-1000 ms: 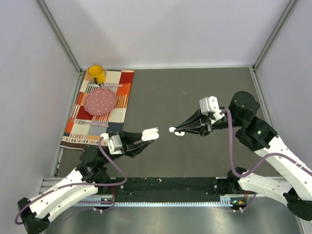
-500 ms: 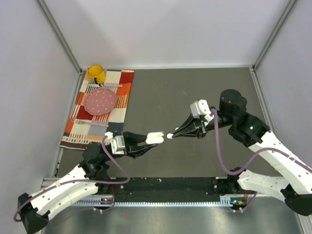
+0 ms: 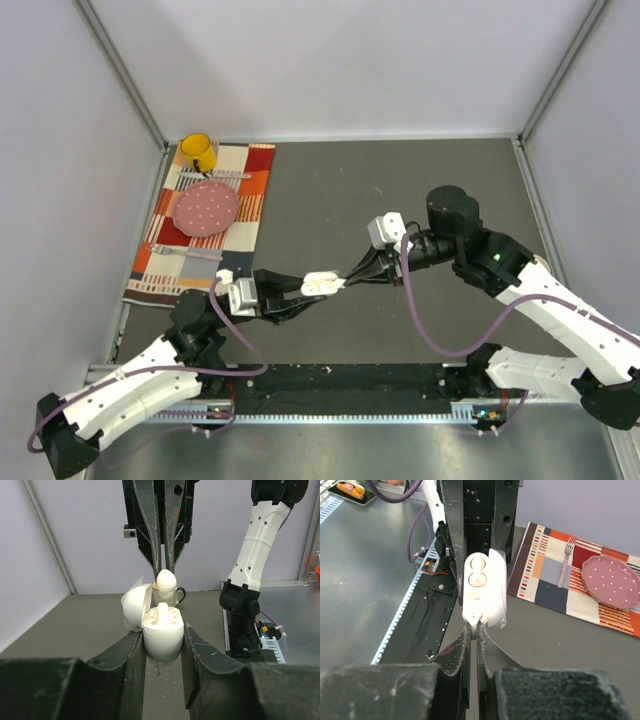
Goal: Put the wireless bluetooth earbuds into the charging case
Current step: Place the earbud in the charging case, then close the charging case, then place the charging case at the center of the board, then reset both arms
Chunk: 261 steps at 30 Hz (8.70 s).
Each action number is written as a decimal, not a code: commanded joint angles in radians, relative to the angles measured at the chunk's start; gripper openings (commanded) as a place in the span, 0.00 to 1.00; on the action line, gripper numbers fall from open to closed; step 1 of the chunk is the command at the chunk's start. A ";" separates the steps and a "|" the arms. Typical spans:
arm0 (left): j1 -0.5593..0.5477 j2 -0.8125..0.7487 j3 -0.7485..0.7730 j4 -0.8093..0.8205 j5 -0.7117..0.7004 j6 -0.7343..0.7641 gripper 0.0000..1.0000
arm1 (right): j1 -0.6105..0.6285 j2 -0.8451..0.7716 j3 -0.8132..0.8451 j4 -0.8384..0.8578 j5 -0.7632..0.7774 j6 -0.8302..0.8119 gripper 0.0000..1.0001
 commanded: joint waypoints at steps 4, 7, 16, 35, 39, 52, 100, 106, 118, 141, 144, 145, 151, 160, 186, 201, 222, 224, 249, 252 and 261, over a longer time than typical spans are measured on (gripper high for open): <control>-0.001 0.011 0.038 0.055 0.017 -0.015 0.00 | 0.035 0.021 0.063 0.000 0.018 -0.045 0.00; -0.001 0.011 0.041 0.043 0.014 -0.011 0.00 | 0.047 0.024 0.064 0.003 0.035 -0.053 0.00; -0.001 0.024 0.049 0.029 0.009 -0.008 0.00 | 0.083 0.035 0.073 0.001 0.078 -0.056 0.00; -0.003 0.002 0.047 0.037 -0.008 -0.003 0.00 | 0.124 0.073 0.073 -0.081 0.225 -0.100 0.00; -0.003 0.002 0.046 0.040 -0.011 -0.003 0.00 | 0.136 0.082 0.077 -0.114 0.273 -0.108 0.00; -0.001 0.008 0.040 0.038 -0.025 -0.003 0.00 | 0.138 0.018 0.086 -0.080 0.317 -0.102 0.33; -0.001 0.002 0.046 -0.009 -0.066 0.009 0.00 | 0.014 0.131 0.057 0.176 0.859 0.970 0.92; -0.001 0.010 0.049 -0.002 -0.080 0.006 0.00 | 0.052 0.147 0.046 0.190 0.813 0.931 0.90; -0.001 0.010 0.050 0.003 -0.166 -0.025 0.00 | 0.164 0.112 -0.045 0.176 0.931 0.917 0.88; 0.022 0.079 0.148 -0.350 -0.505 -0.253 0.00 | 0.186 0.017 -0.134 0.158 1.476 1.036 0.99; 0.129 0.160 0.158 -0.348 -0.370 -0.426 0.00 | 0.075 -0.013 -0.155 0.119 1.375 1.094 0.99; 0.172 0.186 0.153 -0.323 -0.298 -0.524 0.00 | 0.049 -0.026 -0.173 0.116 1.321 1.108 0.99; 0.310 0.447 0.124 -0.143 -0.060 -0.703 0.00 | -0.051 -0.088 -0.241 0.087 1.275 1.151 0.99; 0.312 0.804 0.256 -0.069 0.057 -0.762 0.00 | -0.060 -0.114 -0.287 0.089 1.252 1.167 0.99; 0.310 1.252 0.365 0.009 -0.009 -0.851 0.12 | -0.066 -0.209 -0.361 0.093 1.293 1.164 0.99; 0.307 1.311 0.371 -0.022 -0.009 -0.838 0.32 | -0.068 -0.237 -0.374 0.113 1.307 1.168 0.99; 0.302 1.134 0.290 -0.212 -0.155 -0.736 0.61 | -0.069 -0.208 -0.367 0.147 1.264 1.170 0.99; 0.302 1.104 0.290 -0.258 -0.179 -0.711 0.62 | -0.068 -0.204 -0.368 0.149 1.265 1.171 0.99; 0.304 0.286 0.201 -0.577 -0.513 -0.402 0.99 | -0.198 -0.037 -0.309 0.162 1.111 0.993 0.99; 0.304 0.225 0.204 -0.565 -0.414 -0.382 0.99 | -0.369 0.018 -0.296 0.179 0.829 1.056 0.99; 0.304 0.157 0.299 -0.776 -0.635 -0.425 0.99 | -0.428 0.096 -0.246 0.129 0.938 0.879 0.99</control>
